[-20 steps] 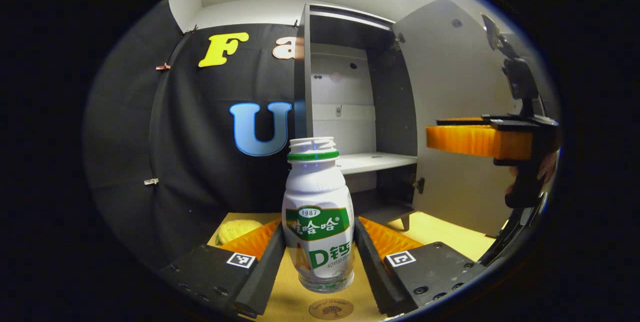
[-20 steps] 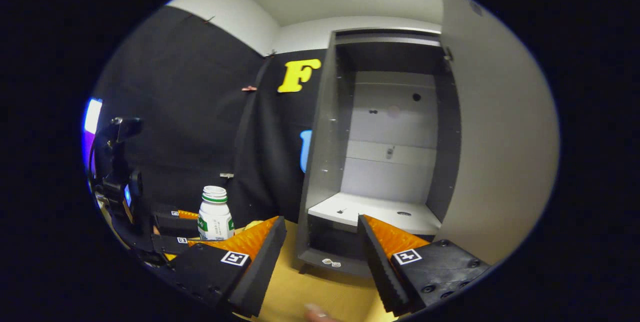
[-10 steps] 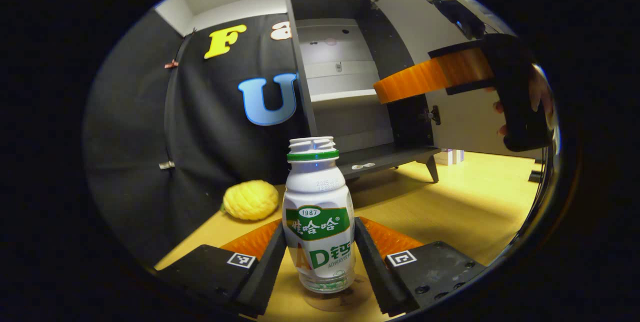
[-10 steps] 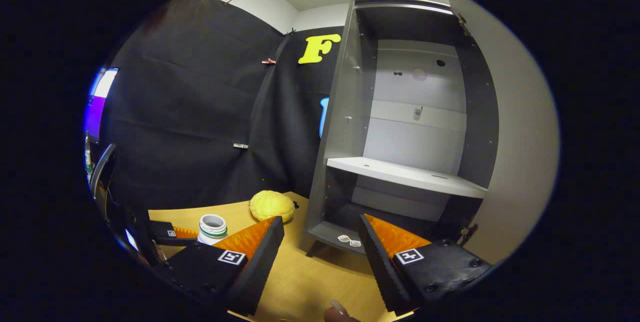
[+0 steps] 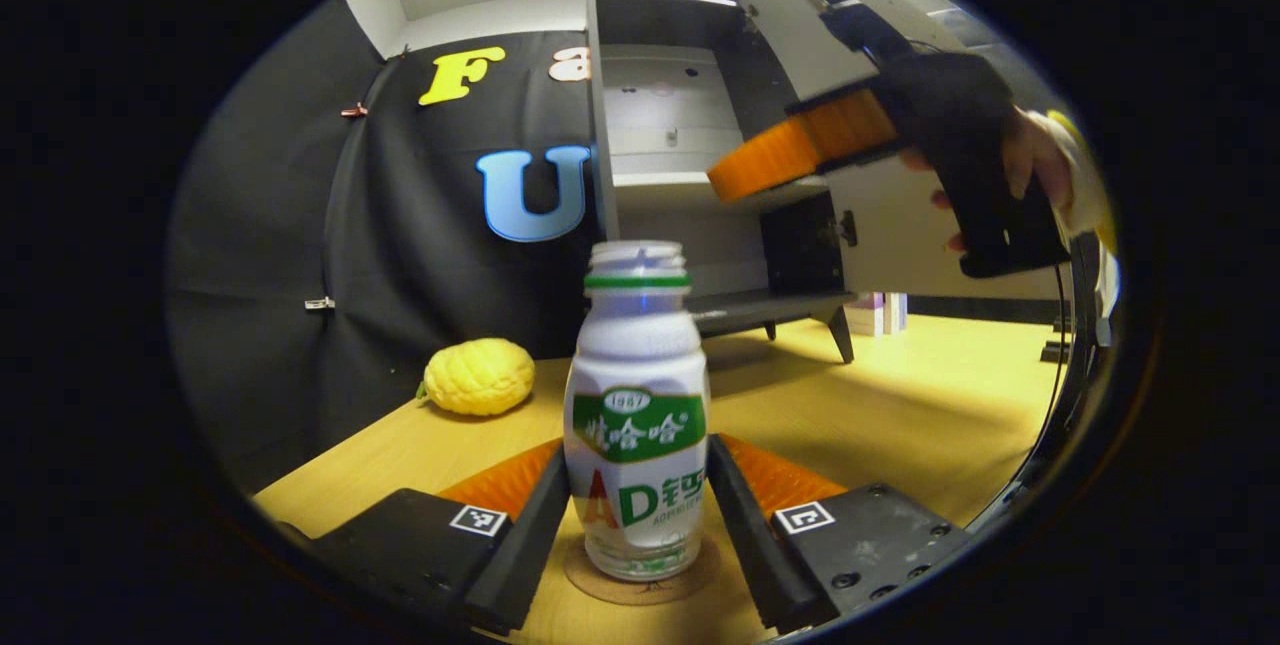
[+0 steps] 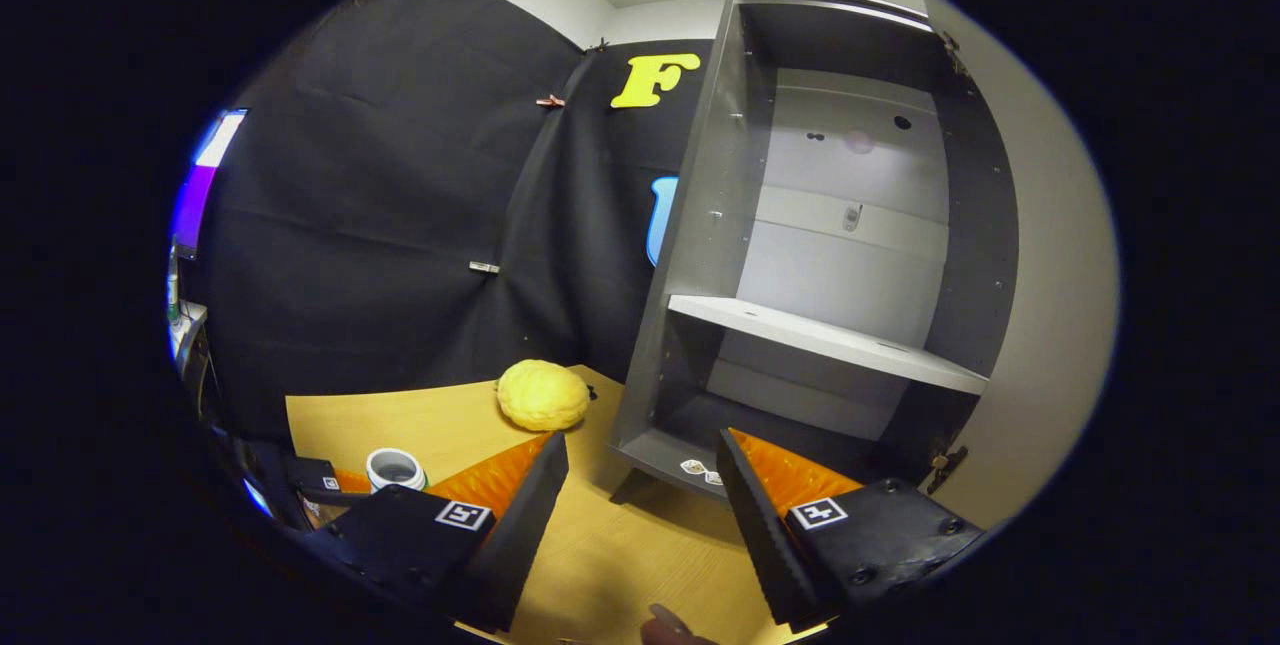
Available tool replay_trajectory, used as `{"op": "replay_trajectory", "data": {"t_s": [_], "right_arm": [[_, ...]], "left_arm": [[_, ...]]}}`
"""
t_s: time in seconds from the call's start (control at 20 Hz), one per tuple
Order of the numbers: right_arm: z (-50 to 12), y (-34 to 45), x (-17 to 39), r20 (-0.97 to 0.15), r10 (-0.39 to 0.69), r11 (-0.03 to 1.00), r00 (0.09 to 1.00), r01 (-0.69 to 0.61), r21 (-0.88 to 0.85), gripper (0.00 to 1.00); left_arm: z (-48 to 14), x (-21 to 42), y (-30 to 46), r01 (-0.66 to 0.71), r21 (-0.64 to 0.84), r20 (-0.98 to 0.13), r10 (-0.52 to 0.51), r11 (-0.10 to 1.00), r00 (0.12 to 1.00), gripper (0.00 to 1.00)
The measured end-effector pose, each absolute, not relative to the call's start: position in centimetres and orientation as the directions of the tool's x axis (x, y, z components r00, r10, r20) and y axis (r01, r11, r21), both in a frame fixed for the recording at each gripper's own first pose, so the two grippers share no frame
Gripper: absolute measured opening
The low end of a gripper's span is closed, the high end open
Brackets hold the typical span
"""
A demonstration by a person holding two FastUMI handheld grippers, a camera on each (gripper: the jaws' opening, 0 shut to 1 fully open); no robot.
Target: Open the cabinet door with the right hand, grasp the bottle in the cabinet with the left hand and place it on the coaster, then close the cabinet door with the right hand.
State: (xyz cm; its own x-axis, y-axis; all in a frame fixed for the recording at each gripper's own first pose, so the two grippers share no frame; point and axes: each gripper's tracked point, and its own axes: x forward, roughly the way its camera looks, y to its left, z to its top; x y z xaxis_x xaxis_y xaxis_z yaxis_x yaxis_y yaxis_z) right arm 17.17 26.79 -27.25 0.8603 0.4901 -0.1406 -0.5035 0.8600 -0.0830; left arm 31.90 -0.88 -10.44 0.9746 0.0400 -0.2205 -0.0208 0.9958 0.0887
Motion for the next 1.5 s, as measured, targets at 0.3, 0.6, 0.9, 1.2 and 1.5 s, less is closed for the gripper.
{"op": "replay_trajectory", "data": {"t_s": [0.3,0.6,0.9,1.2,1.5], "right_arm": [[-26.7,27.0,16.9,-0.15,0.486,0.858,0.861,-0.502,-0.103,0.93],[-25.5,27.1,16.1,-0.143,0.479,0.858,0.866,-0.497,-0.128,0.93],[-25.1,27.4,15.3,-0.151,0.472,0.862,0.869,-0.491,-0.129,0.93],[-25.1,27.3,14.6,-0.167,0.464,0.863,0.87,-0.486,-0.135,0.93],[-21.4,25.3,14.5,-0.15,0.415,0.891,0.897,-0.434,-0.13,0.93]], "left_arm": [[-7.7,33.2,-1.2,-0.038,-0.022,-0.137,0.034,0.999,0.99,0.91],[-7.0,32.8,1.3,-0.068,-0.061,-0.137,0.059,0.996,0.989,0.91],[-7.2,32.3,0.2,-0.012,-0.021,-0.149,0.008,1.0,0.989,0.91],[-6.1,32.1,0.5,-0.016,-0.057,-0.134,0.008,0.998,0.991,0.92],[3.1,32.7,0.3,0.008,-0.059,-0.073,-0.012,0.998,0.997,0.92]]}}
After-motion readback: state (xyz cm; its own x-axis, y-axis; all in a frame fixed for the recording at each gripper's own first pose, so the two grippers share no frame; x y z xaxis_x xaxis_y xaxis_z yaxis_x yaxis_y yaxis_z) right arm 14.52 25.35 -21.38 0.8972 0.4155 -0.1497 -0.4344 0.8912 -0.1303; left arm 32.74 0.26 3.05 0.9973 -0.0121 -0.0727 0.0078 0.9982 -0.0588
